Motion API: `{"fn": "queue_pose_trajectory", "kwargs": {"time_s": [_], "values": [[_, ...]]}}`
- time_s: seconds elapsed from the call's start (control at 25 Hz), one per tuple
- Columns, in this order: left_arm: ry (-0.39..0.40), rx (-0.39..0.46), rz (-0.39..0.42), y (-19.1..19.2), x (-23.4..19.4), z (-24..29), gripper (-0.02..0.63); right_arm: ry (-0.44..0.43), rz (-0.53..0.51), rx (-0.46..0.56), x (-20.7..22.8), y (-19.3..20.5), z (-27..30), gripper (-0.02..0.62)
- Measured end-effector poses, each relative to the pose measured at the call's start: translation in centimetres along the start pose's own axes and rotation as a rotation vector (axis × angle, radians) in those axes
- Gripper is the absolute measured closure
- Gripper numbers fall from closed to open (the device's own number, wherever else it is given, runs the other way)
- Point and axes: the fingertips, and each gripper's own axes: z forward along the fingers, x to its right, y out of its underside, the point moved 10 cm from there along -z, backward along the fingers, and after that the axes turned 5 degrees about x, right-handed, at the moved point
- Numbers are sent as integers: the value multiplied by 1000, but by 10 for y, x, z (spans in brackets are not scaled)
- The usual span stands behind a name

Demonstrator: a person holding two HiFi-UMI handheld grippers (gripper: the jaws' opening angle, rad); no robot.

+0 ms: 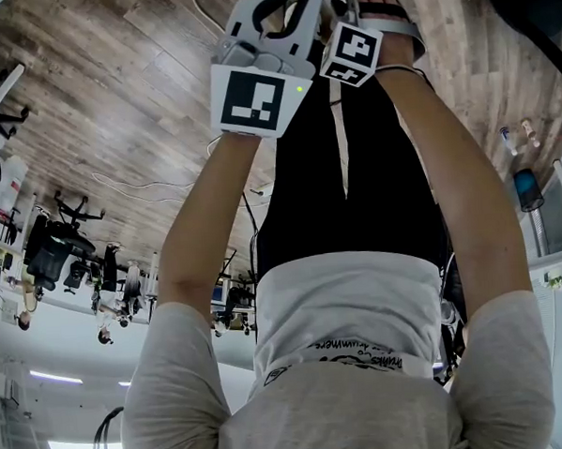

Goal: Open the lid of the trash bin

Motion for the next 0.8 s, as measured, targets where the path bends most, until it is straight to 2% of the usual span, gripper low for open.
{"fn": "queue_pose_trajectory", "kwargs": {"time_s": [0.6, 0.8], "values": [[7, 7, 27, -12, 1, 0, 591, -83, 81, 9, 7, 0, -5, 442], [11, 4, 31, -15, 1, -1, 591, -66, 114, 28, 11, 2, -13, 433]]}}
